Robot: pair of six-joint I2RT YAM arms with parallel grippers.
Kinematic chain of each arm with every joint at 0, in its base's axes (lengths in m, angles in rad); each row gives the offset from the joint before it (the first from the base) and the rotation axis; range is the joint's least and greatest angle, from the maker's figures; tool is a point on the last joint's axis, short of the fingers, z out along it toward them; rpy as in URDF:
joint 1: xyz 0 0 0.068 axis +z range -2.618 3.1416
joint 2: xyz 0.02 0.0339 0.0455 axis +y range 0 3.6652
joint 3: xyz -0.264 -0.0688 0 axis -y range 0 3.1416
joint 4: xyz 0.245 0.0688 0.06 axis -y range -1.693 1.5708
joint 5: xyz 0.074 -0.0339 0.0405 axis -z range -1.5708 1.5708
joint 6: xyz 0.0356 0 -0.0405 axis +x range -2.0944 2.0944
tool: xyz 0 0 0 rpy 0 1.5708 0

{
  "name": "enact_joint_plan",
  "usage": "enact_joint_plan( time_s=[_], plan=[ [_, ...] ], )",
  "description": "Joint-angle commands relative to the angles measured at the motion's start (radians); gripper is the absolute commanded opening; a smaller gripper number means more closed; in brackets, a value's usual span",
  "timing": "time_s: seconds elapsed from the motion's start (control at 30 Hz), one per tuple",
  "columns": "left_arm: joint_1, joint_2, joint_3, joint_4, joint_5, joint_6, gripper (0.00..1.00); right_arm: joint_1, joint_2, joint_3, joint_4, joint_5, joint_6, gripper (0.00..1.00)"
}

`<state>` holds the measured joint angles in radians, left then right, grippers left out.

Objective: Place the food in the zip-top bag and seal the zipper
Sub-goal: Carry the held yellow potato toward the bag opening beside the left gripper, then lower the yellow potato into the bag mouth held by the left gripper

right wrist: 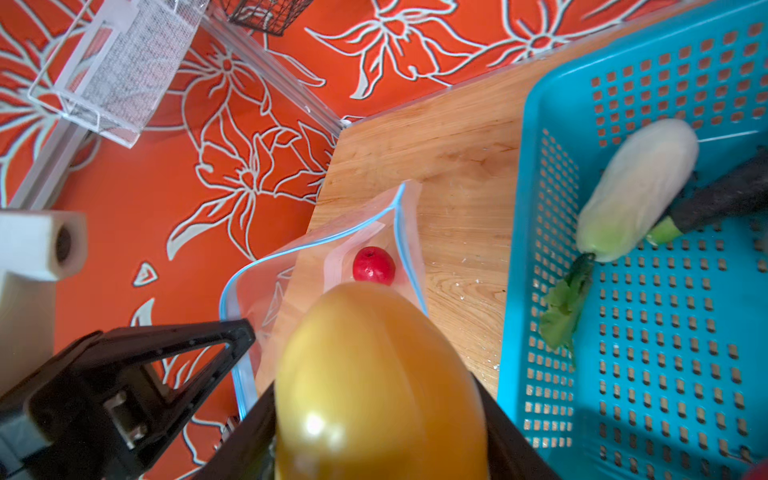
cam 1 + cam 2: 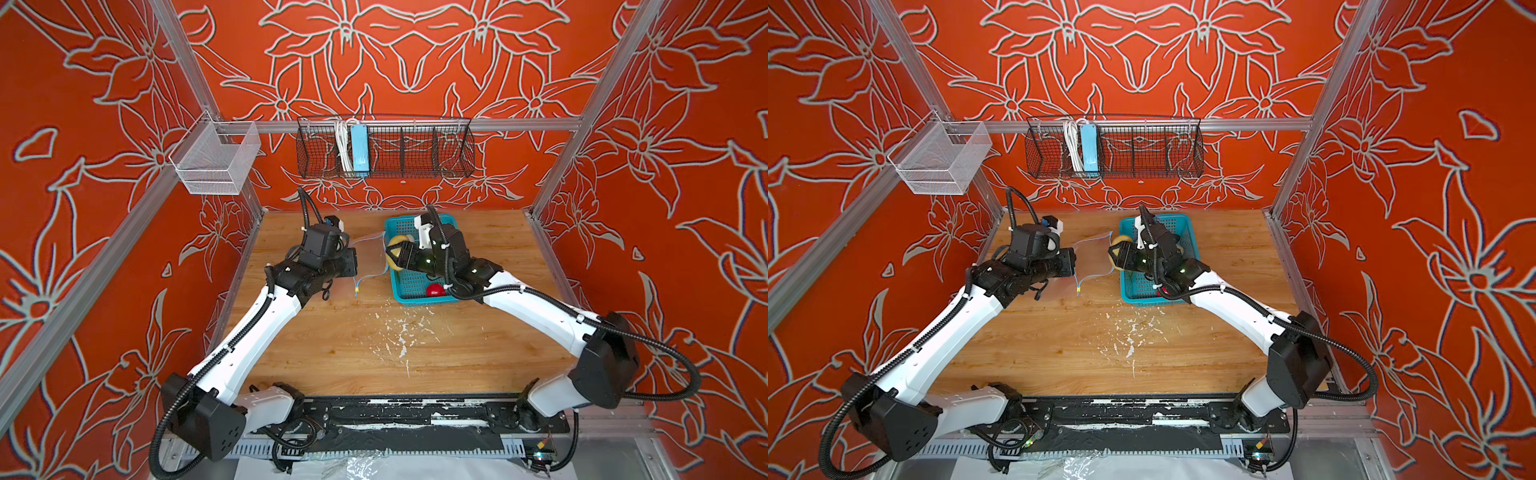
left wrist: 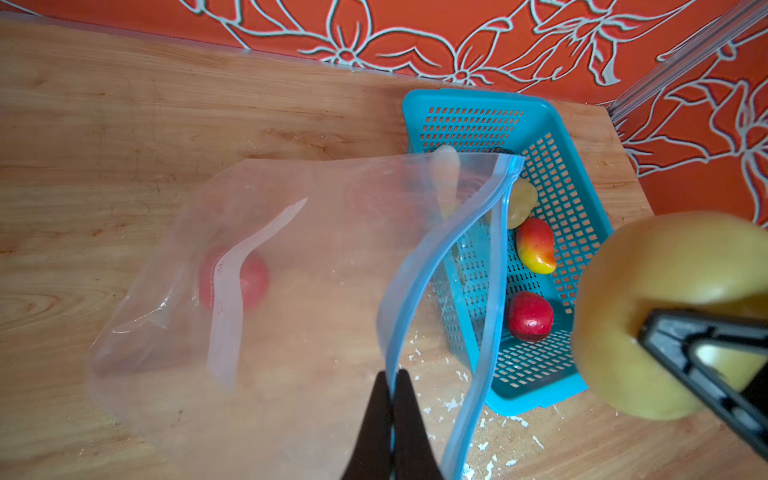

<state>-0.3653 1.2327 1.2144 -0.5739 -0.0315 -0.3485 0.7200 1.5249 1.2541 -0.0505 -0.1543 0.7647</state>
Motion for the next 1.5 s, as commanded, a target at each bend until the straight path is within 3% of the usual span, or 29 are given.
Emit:
enact_joint_plan(
  time_s=[0.0, 0.87, 1.47],
  plan=[
    [0.008, 0.005, -0.004, 0.003, 0.004, -0.003, 0.00, 0.022, 0.031, 0.047, 0.031, 0.025, -0.051, 0.43],
    [0.008, -0.001, 0.000, -0.001, 0.018, -0.004, 0.00, 0.102, 0.264, 0.233, 0.039, 0.047, -0.087, 0.42],
    [0.008, -0.002, -0.002, 0.003, 0.024, -0.007, 0.00, 0.139, 0.304, 0.252, -0.029, 0.074, -0.109, 0.46]
  ],
)
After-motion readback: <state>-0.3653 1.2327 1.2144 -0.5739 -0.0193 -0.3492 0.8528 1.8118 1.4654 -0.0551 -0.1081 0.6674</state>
